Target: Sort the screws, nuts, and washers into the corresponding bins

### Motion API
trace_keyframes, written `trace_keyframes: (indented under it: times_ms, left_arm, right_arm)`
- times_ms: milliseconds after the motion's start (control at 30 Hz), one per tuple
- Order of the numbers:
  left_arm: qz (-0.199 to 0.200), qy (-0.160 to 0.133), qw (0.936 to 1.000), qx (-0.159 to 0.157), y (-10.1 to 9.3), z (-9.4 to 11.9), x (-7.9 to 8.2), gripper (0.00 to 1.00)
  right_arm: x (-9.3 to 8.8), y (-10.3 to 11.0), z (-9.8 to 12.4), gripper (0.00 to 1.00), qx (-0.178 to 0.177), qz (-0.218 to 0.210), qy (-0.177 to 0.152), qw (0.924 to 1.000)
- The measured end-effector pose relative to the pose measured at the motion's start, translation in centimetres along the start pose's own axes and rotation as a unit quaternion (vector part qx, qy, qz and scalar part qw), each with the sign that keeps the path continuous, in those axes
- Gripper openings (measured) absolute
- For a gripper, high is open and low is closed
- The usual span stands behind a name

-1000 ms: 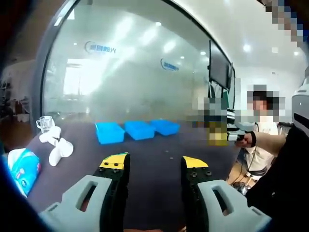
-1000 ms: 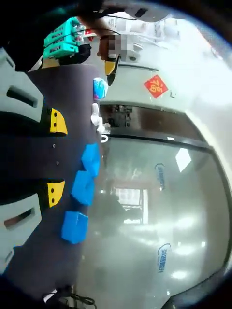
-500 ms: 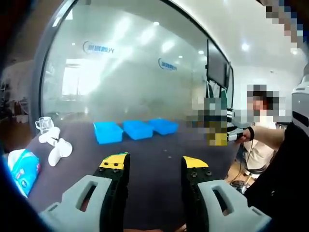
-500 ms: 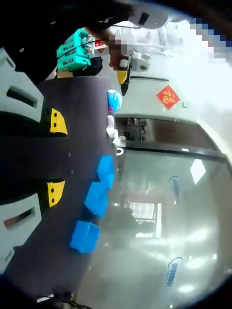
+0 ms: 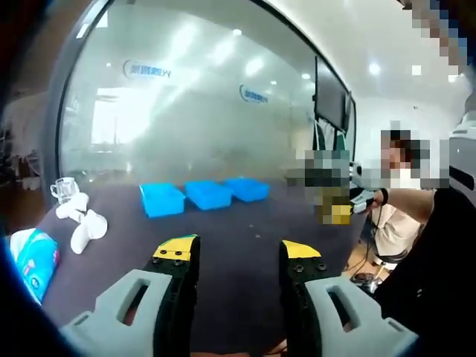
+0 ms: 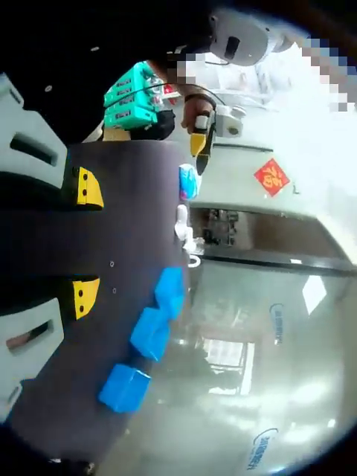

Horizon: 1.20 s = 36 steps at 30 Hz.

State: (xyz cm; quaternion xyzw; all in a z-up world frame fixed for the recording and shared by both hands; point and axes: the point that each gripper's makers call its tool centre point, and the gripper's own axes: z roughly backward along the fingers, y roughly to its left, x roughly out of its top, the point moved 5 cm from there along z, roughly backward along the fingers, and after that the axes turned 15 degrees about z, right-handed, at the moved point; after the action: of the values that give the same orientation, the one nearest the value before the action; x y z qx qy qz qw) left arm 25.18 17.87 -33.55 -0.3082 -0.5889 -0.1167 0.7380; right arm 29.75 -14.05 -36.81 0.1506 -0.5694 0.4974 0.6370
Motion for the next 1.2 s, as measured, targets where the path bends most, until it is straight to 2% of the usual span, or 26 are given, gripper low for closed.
trace_keyframes:
  times_ms: [333,433,667,933,1200]
  left_arm:
    - [-0.003,0.017,0.9998,-0.011,0.0,-0.2,-0.8,0.42]
    - [-0.002,0.019,0.9997,-0.012,0.1,-0.2,-0.9,0.42]
    - [0.004,0.017,0.9998,-0.007,0.5,-0.2,-1.0,0.42]
    - [0.008,0.015,0.9998,-0.004,0.8,0.0,-1.1,0.42]
    - [0.011,0.013,0.9999,-0.002,1.0,0.2,-1.1,0.42]
  right_arm:
    - [0.4,-1.7,-1.3,0.3,0.051,0.024,0.055,0.9969]
    - [0.2,-1.9,-1.9,0.3,0.084,0.017,0.088,0.9925]
    - [0.2,-3.3,-3.9,0.29,0.102,0.039,0.137,0.9846]
    - [0.8,-2.8,-6.4,0.29,0.145,0.079,0.165,0.9725]
    - [1.0,-2.6,-9.7,0.26,0.173,0.097,0.195,0.9606]
